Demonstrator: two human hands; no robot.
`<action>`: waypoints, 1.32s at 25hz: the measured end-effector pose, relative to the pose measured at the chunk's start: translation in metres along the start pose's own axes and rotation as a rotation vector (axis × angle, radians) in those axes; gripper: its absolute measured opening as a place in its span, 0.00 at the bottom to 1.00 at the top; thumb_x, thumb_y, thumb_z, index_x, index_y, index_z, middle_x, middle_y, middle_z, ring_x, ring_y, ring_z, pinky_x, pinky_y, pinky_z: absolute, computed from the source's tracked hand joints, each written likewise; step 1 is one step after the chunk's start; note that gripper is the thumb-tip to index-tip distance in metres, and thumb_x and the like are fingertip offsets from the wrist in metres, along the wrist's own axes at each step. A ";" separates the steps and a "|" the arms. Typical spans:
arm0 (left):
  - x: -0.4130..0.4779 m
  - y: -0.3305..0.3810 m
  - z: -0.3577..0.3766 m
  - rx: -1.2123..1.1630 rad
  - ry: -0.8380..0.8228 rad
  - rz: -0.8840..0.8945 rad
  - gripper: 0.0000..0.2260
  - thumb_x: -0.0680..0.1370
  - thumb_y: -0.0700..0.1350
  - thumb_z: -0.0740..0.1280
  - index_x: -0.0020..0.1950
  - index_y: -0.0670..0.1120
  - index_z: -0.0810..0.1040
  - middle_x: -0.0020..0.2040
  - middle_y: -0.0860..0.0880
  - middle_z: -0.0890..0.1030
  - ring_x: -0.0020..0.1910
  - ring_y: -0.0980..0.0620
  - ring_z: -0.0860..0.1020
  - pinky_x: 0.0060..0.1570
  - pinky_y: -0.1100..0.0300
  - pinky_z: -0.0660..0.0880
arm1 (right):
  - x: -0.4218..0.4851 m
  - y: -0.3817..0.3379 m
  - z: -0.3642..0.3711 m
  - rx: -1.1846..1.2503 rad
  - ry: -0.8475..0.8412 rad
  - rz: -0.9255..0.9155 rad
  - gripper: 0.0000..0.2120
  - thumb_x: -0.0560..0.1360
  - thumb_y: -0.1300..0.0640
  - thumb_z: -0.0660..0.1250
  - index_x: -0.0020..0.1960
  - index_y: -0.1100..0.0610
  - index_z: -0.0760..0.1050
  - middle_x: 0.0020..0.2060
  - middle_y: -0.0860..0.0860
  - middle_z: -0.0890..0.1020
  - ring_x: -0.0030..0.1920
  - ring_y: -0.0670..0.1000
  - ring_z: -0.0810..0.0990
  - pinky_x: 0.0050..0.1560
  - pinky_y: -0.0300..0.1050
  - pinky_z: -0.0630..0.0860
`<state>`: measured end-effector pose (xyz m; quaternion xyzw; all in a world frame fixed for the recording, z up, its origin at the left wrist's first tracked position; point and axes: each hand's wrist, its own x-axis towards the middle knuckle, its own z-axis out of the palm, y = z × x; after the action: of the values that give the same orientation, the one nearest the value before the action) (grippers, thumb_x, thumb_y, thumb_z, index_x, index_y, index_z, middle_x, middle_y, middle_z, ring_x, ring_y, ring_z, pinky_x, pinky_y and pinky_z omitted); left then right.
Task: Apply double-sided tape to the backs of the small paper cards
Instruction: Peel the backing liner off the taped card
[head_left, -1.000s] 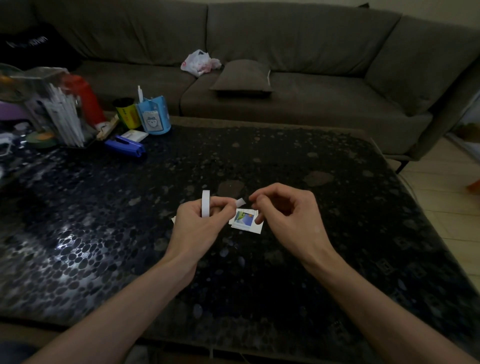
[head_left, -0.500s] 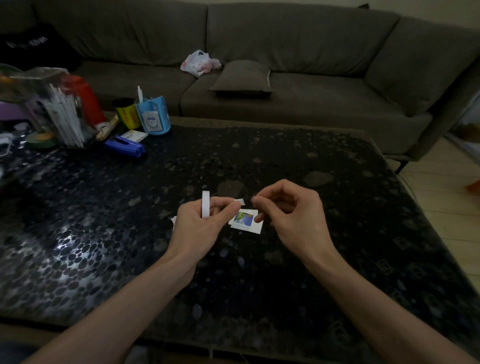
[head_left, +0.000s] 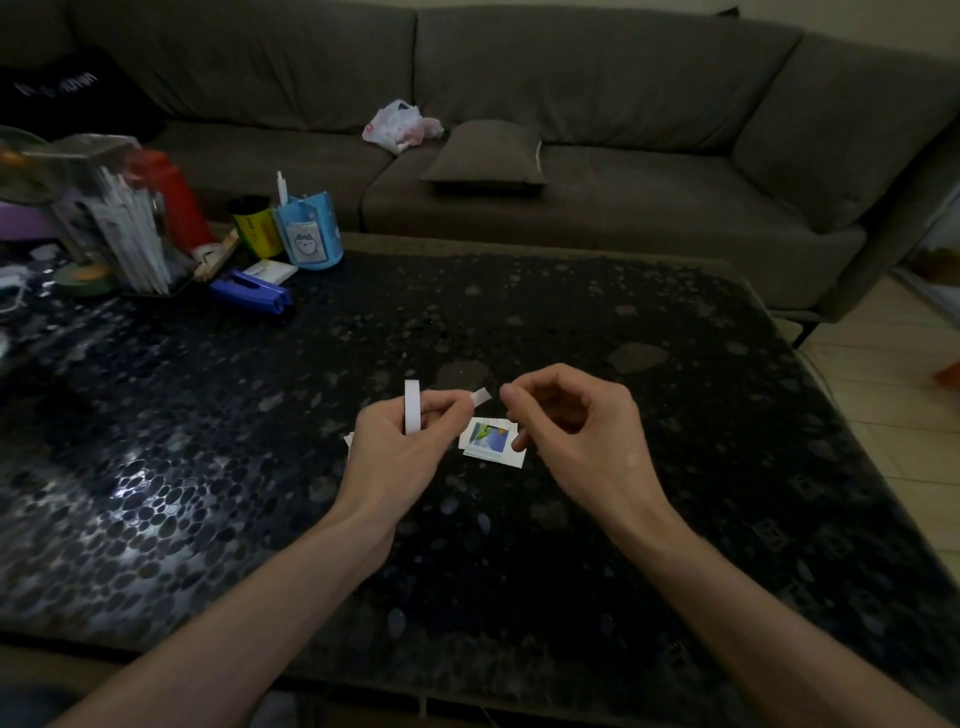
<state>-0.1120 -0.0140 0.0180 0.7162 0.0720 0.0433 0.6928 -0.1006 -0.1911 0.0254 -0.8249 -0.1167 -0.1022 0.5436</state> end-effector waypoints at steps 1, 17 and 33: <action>0.000 0.000 0.001 -0.007 -0.005 0.010 0.04 0.79 0.44 0.73 0.49 0.49 0.89 0.32 0.53 0.82 0.31 0.63 0.77 0.33 0.73 0.73 | 0.000 0.000 0.000 -0.013 -0.002 -0.008 0.03 0.80 0.53 0.72 0.52 0.47 0.82 0.43 0.42 0.84 0.42 0.42 0.86 0.46 0.38 0.84; 0.004 -0.005 0.001 0.002 -0.035 0.031 0.04 0.77 0.42 0.76 0.47 0.51 0.89 0.27 0.52 0.71 0.28 0.59 0.71 0.33 0.69 0.74 | 0.000 0.000 -0.001 0.018 0.015 0.005 0.03 0.81 0.54 0.70 0.51 0.48 0.82 0.43 0.40 0.84 0.43 0.43 0.86 0.46 0.41 0.85; 0.001 -0.001 0.001 -0.006 -0.020 0.027 0.04 0.78 0.45 0.74 0.47 0.50 0.89 0.31 0.57 0.83 0.29 0.65 0.78 0.30 0.75 0.71 | 0.000 0.001 0.000 0.012 0.006 -0.005 0.04 0.81 0.54 0.69 0.51 0.46 0.81 0.42 0.41 0.84 0.43 0.42 0.86 0.45 0.38 0.84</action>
<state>-0.1104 -0.0151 0.0165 0.7154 0.0550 0.0457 0.6950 -0.0999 -0.1911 0.0243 -0.8210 -0.1177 -0.1051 0.5487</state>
